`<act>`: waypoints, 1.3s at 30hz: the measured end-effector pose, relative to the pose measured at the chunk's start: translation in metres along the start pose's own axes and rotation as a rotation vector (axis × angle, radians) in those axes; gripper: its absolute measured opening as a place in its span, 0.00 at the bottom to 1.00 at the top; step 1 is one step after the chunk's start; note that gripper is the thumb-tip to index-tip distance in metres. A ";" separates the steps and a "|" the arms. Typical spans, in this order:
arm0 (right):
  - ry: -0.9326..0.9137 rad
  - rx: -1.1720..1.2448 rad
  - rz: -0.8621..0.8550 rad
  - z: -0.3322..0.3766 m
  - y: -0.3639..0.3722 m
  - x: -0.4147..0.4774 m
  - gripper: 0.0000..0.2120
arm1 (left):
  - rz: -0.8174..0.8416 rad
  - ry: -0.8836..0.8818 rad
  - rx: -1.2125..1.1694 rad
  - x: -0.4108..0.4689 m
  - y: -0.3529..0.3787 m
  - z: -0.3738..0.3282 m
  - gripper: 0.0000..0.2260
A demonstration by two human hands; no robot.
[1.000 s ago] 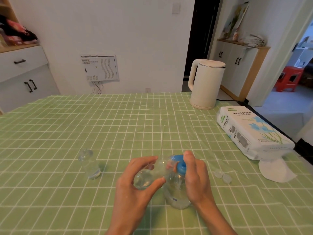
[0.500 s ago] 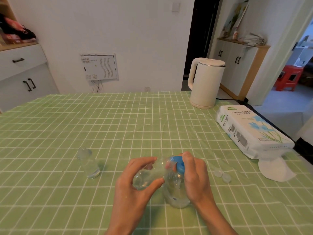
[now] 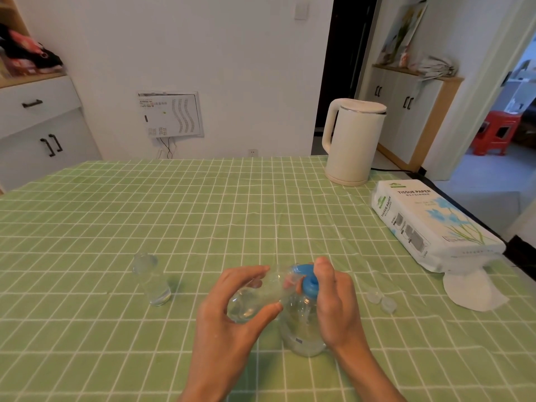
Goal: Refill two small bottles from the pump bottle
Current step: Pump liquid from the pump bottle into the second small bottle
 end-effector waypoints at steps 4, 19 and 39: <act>0.001 -0.002 -0.005 0.003 -0.001 0.000 0.32 | -0.001 -0.005 0.008 -0.001 -0.001 0.000 0.21; 0.038 -0.032 -0.006 0.003 0.001 -0.002 0.37 | 0.005 -0.008 0.008 0.000 -0.001 -0.003 0.20; 0.031 -0.006 0.046 0.001 0.000 0.002 0.29 | 0.005 -0.013 0.032 -0.002 -0.002 0.000 0.20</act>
Point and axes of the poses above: each hand's wrist, its own x-axis towards the middle knuckle, its own y-axis out of the palm, z = x × y, the point moved 5 cm from there along x, towards the middle knuckle
